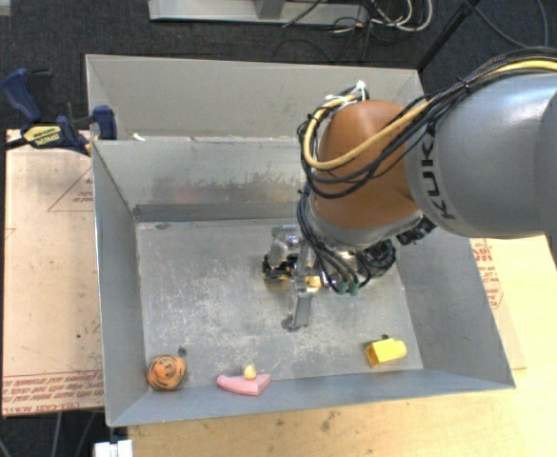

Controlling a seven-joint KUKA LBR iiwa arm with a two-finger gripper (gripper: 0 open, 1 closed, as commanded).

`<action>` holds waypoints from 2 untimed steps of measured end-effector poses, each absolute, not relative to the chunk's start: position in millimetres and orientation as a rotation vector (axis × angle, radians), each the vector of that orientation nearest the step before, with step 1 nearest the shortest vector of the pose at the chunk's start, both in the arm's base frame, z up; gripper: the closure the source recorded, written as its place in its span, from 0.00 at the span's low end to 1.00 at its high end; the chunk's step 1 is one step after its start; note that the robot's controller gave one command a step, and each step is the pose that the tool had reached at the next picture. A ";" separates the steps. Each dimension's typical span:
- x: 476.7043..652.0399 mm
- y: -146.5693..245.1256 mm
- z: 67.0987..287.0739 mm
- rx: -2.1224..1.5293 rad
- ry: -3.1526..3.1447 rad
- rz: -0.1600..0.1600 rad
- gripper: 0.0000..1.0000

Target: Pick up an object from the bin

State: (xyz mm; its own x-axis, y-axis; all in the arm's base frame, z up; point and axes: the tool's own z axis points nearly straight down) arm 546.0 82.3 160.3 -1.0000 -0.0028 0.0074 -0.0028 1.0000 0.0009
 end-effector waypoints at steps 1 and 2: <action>547.8 82.0 164.7 0.001 -3.142 -0.002 0.00; 575.2 76.1 134.6 -0.080 -3.149 -0.005 0.00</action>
Offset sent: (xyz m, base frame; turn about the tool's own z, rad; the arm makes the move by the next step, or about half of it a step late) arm 0.0490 -0.0136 -0.0573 0.1028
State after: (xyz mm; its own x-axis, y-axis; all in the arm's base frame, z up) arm 575.2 76.1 134.6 -0.9987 0.0508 -0.0083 0.0508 0.9987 0.0034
